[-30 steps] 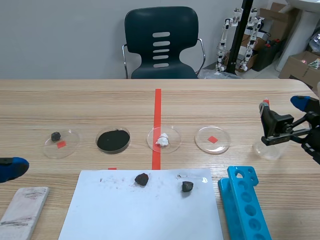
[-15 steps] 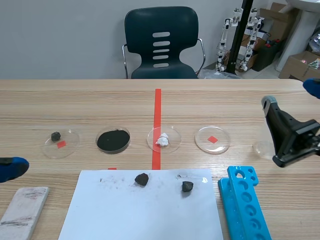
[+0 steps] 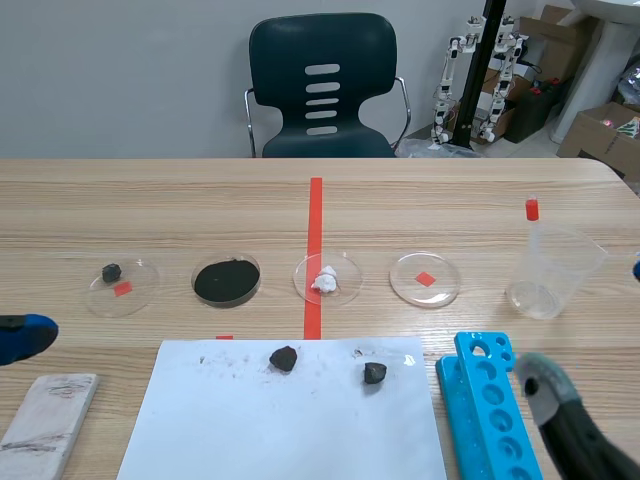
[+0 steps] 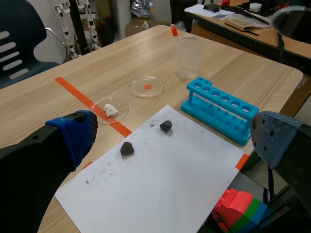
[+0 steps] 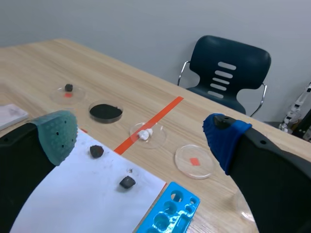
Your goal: Return to the home posture
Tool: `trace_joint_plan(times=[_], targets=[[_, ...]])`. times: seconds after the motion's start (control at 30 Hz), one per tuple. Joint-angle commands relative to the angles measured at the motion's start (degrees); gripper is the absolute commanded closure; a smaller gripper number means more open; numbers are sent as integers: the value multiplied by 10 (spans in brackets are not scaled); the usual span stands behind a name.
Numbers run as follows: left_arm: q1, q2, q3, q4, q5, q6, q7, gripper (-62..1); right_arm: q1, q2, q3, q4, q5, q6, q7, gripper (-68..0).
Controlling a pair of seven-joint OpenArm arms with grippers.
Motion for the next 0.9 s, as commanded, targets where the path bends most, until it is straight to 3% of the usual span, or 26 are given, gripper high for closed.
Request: trace_joint_plan(times=[0.0, 0.13, 0.87], targets=[[-2, 1, -3, 4, -6, 1, -10, -623, 7, 1, 5, 0, 6, 0, 8, -579], [-2, 1, -3, 4, -6, 1, -10, -623, 4, 1, 5, 0, -5, 0, 7, -679], [-2, 1, -3, 4, -6, 1, -10, -623, 5, 1, 5, 0, -16, 0, -7, -679]])
